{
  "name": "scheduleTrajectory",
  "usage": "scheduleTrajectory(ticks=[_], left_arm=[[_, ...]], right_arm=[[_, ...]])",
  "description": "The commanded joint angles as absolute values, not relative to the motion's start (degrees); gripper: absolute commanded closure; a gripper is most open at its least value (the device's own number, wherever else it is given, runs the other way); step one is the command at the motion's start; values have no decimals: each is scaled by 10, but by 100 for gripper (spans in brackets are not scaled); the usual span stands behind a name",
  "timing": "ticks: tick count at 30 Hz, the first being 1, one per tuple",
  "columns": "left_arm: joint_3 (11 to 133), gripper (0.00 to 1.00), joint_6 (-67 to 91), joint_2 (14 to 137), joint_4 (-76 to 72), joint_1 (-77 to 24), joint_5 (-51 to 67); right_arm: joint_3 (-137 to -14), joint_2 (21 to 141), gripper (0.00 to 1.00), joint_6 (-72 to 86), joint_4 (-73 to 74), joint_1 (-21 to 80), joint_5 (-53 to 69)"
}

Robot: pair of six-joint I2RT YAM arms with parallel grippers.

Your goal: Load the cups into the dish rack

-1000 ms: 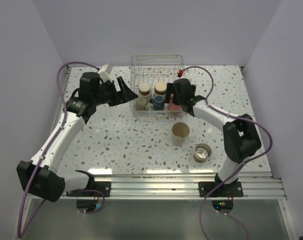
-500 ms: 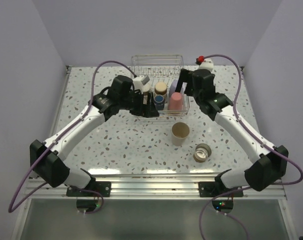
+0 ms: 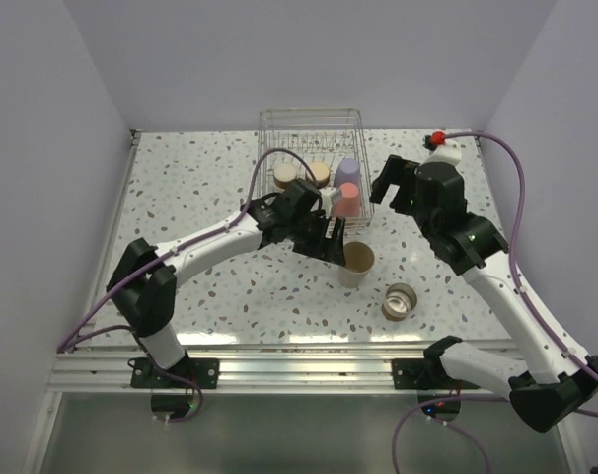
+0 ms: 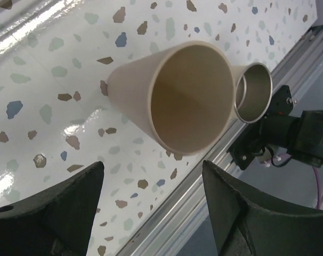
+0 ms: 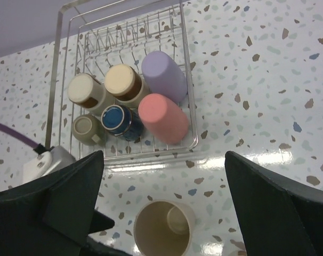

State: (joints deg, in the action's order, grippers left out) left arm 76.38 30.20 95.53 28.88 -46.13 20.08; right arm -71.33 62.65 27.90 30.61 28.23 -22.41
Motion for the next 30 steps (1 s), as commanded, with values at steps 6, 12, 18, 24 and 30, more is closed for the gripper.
scheduleTrajectory(ticks=[6, 12, 18, 24, 30], left_arm=[[832, 24, 338, 1041, 243, -465, 163], [884, 45, 338, 1084, 270, -467, 155], [906, 86, 340, 1099, 286, -472, 157], [927, 100, 320, 1069, 321, -468, 134], [931, 100, 378, 970, 279, -390, 240]], right_arm=[[-687, 567, 1, 291, 339, 283, -228], [-684, 551, 2, 287, 348, 282, -236], [-683, 556, 2, 282, 347, 283, -236], [-711, 575, 1, 284, 341, 283, -219], [-798, 603, 1, 311, 334, 283, -165]])
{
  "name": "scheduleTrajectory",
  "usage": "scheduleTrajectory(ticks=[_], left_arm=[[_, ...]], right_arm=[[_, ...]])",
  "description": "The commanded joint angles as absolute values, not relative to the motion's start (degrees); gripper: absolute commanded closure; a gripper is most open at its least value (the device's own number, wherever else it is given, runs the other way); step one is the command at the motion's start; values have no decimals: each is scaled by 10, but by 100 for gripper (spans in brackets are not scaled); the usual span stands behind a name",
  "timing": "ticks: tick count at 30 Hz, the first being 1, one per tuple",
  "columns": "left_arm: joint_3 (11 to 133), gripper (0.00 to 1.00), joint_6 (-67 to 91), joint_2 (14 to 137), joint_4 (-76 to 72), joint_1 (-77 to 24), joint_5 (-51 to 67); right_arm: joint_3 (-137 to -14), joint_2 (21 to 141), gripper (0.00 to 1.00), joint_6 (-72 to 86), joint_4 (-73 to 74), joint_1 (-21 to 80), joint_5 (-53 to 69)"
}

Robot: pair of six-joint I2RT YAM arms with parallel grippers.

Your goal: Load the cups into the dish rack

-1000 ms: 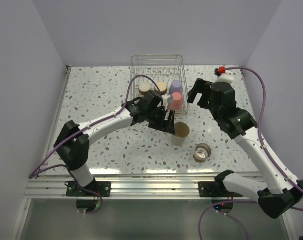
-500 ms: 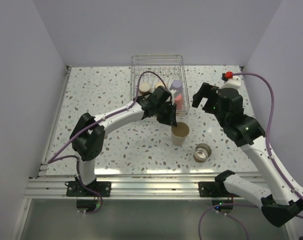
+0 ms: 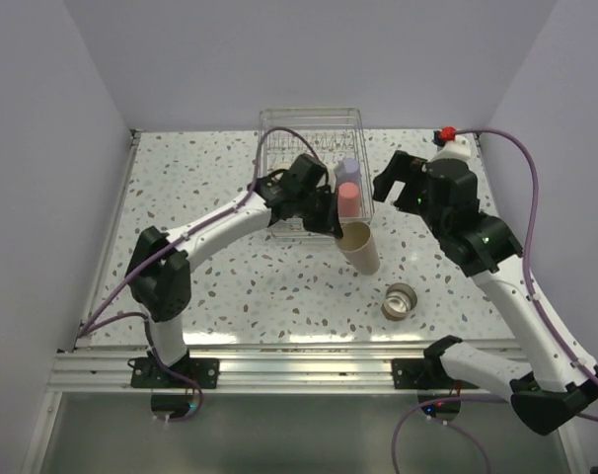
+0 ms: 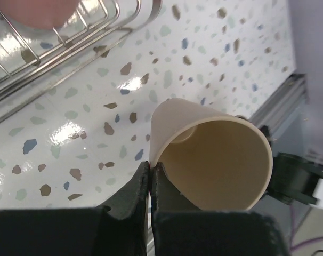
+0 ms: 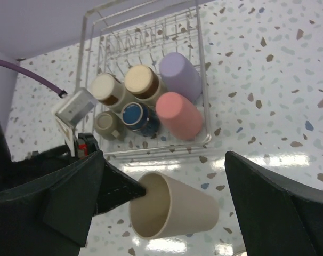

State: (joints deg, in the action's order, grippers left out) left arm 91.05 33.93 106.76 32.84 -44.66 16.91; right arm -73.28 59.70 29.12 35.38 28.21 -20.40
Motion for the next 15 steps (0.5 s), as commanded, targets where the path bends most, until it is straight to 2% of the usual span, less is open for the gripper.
scheduleTrajectory(ticks=[1, 4, 6, 7, 8, 9, 11, 12, 15], left_arm=[[924, 100, 400, 954, 253, -368, 269], [914, 100, 467, 914, 156, -285, 355], [888, 100, 547, 897, 37, -229, 420], [864, 100, 597, 890, -42, -211, 444], [834, 100, 659, 879, -234, -177, 477], [780, 100, 790, 878, -324, -161, 482], [755, 100, 890, 894, -510, -129, 473], [749, 100, 949, 899, -545, -123, 469], [755, 100, 976, 909, -582, -116, 454]], right_arm=[[-810, 608, 1, 325, 329, 282, -157], [-866, 646, 1, 363, 291, 280, -101], [-903, 670, 1, 392, 244, 268, -59], [-915, 695, 1, 428, 226, 264, -15], [-923, 706, 1, 448, 184, 258, -3], [-930, 715, 1, 470, 159, 250, 24], [-922, 736, 1, 539, 71, 244, 65], [-905, 744, 1, 563, 36, 242, 75], [-876, 780, 1, 660, -97, 242, 112]])
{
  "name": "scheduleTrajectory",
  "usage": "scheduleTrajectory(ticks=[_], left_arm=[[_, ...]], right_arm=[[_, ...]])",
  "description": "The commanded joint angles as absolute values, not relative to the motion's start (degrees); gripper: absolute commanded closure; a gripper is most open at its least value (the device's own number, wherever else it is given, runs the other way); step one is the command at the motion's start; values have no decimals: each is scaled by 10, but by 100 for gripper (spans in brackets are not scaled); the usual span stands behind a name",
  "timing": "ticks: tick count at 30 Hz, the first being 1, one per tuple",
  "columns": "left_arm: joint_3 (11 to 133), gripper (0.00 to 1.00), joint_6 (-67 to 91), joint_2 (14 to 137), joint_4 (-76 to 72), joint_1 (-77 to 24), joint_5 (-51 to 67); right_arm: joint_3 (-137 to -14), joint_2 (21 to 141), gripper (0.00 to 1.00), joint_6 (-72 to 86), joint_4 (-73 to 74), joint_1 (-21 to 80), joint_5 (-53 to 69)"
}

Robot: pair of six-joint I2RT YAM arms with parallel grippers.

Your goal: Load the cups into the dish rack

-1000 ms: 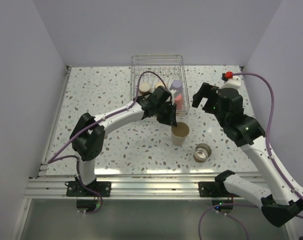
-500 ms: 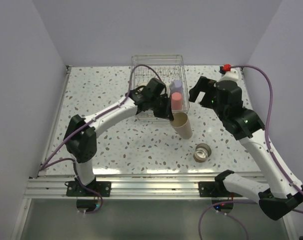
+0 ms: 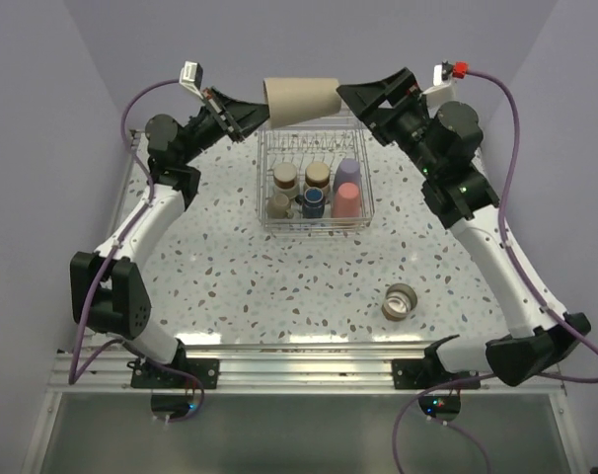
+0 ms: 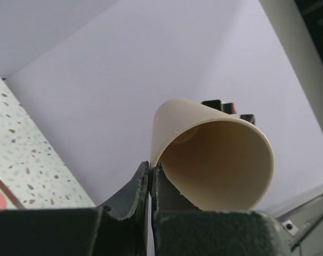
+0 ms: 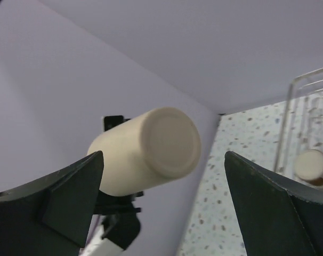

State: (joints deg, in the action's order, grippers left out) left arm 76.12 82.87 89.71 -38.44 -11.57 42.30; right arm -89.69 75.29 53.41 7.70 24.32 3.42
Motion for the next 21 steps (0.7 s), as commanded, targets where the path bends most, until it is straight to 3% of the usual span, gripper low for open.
scheduleTrajectory(ticks=[1, 5, 15, 18, 19, 21], left_arm=[[757, 100, 975, 910, -586, -116, 447], [757, 100, 995, 920, -621, -116, 426], [748, 100, 996, 931, -646, -120, 366], [753, 100, 989, 938, -635, -126, 361], [753, 100, 988, 940, -635, -128, 361], [751, 100, 984, 940, -626, -130, 363]], right_arm=[[-875, 792, 1, 700, -148, 242, 119], [-881, 840, 2, 763, -218, 243, 139], [-941, 889, 2, 766, -208, 259, 137], [-952, 903, 14, 765, -207, 271, 138], [-953, 906, 26, 764, -207, 272, 135], [-958, 911, 39, 762, -202, 277, 134]])
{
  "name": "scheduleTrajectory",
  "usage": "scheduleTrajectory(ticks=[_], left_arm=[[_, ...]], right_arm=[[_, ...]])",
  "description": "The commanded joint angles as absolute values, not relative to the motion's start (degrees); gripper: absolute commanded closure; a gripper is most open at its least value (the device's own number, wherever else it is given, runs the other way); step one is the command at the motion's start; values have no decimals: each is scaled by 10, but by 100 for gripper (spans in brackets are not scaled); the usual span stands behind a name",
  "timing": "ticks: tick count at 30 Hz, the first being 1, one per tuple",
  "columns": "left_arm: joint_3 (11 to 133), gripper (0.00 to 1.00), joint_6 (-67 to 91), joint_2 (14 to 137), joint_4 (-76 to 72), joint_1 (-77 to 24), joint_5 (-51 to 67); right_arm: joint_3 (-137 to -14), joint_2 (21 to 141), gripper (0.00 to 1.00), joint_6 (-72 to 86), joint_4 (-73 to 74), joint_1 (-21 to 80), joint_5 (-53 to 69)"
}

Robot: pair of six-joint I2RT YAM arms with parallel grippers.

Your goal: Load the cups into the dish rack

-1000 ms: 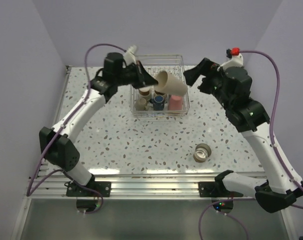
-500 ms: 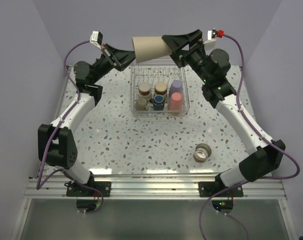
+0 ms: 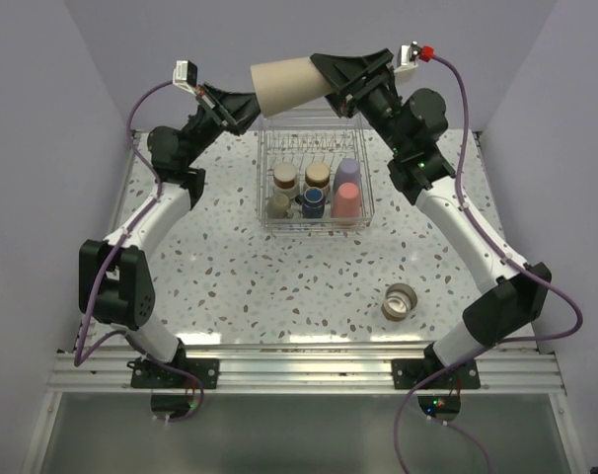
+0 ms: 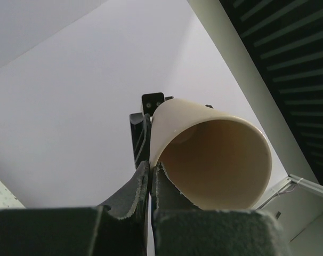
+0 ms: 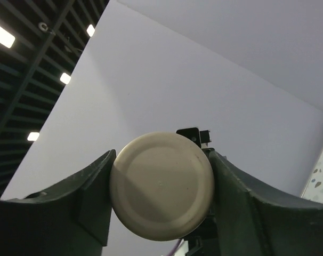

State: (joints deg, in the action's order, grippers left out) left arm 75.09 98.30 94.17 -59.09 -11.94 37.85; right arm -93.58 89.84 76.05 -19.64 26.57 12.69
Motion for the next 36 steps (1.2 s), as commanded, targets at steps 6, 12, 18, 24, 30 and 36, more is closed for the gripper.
scheduleTrajectory(ticks=[6, 12, 18, 24, 30, 36], left_arm=[[749, 96, 926, 923, -530, -126, 390], [714, 50, 836, 872, -372, -93, 409], [698, 34, 684, 837, -152, -57, 394], [709, 36, 546, 836, 29, -39, 364], [701, 39, 499, 844, 82, -39, 331], [723, 43, 451, 876, 114, -39, 328]], right_arm=[[-998, 923, 86, 695, -98, 289, 121], [-1025, 918, 100, 589, 28, 282, 61], [-1092, 966, 100, 468, 118, 263, -13], [-1211, 1078, 100, 351, 147, 250, -89], [-1415, 1272, 100, 287, 173, 234, -164], [-1488, 1390, 100, 249, 92, 211, -219]])
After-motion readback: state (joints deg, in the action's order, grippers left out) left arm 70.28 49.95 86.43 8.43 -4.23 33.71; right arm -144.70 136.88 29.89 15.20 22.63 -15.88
